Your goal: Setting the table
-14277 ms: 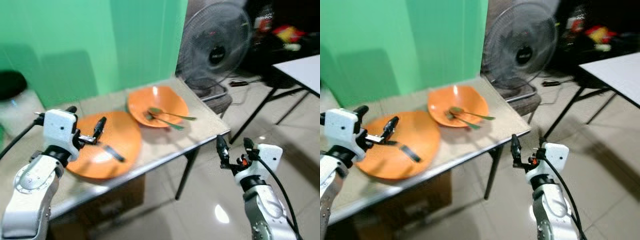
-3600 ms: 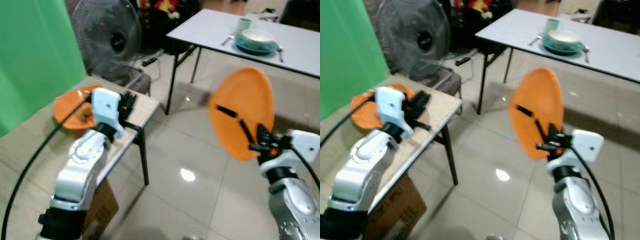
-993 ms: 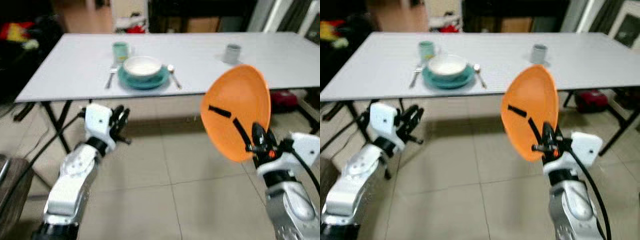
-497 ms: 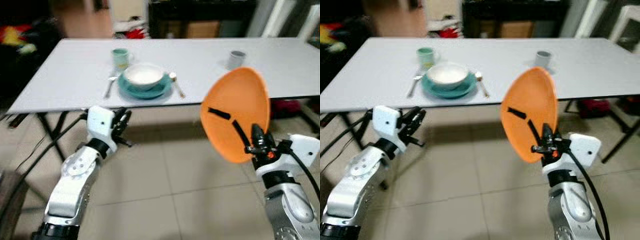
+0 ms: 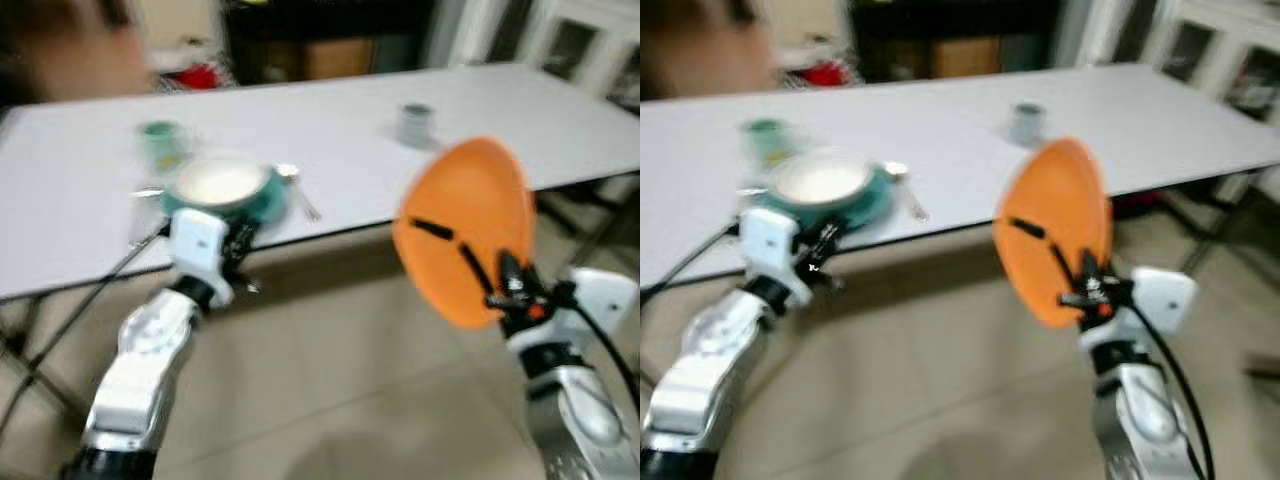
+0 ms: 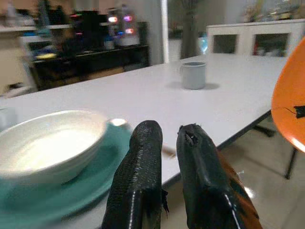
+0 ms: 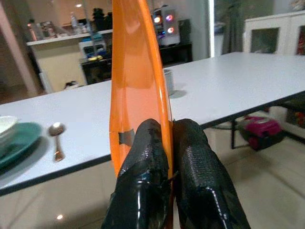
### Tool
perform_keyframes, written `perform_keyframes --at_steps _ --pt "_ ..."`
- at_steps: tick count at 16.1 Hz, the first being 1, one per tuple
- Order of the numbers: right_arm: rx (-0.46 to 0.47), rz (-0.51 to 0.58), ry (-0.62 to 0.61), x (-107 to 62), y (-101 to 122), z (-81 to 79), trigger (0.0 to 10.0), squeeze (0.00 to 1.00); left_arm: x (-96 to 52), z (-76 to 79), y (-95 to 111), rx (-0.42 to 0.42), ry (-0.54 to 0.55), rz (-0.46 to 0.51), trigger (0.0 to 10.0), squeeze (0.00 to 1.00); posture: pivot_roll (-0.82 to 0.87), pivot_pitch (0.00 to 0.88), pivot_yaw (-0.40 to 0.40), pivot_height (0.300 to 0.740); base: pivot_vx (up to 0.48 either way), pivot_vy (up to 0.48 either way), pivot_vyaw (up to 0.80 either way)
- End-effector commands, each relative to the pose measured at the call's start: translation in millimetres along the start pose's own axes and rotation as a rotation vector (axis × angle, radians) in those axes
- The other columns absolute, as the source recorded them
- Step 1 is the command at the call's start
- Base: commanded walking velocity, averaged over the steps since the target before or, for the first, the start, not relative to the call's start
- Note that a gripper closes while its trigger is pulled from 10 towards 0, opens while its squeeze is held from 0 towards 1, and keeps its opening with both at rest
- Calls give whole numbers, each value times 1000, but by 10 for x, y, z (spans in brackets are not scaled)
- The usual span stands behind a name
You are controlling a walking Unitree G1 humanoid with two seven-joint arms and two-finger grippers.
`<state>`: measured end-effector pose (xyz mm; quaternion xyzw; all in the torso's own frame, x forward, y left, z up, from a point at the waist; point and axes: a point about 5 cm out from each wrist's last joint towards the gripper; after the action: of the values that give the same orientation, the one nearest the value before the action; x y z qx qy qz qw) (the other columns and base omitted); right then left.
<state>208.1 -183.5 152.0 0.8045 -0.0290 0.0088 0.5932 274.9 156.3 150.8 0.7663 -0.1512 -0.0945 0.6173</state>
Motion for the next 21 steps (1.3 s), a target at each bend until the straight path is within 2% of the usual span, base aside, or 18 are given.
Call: perform_keyframes --at_steps 1,3,10,15,16,21 --pt "-20 61 -13 -2 131 50 10000 0 51 98 72 1 -38 30 10000 0 -184 0 -20 740 364 0 -800" --pt "-22 64 -7 4 139 45 10000 0 54 106 77 0 -41 34 10000 0 -185 0 -20 740 362 0 -800" --pt "-28 61 21 6 136 9 10000 0 57 134 77 -12 -39 30 10000 0 -188 0 -23 740 345 0 0" --pt "-30 5 64 37 52 -55 10000 0 66 91 71 -32 0 24 10000 0 -184 0 -25 740 0 0 0" --pt "-96 -12 99 75 33 -101 10000 0 73 97 87 -20 9 27 10000 0 -183 0 -28 740 0 0 0" --pt "-119 -16 83 114 32 -63 10000 0 92 111 96 -20 23 15 10000 0 -180 0 -29 740 0 -425 578"
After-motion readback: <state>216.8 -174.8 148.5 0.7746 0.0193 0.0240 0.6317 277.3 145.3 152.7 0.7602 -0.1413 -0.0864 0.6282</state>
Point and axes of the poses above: a point about 5 cm out from each wrist's last joint towards the gripper, its own x axis pointing out of the wrist towards the gripper, its own y axis along the axis of the wrist's last joint, z = x × y, and after that the axes turned 7 degrees about x, right-handed
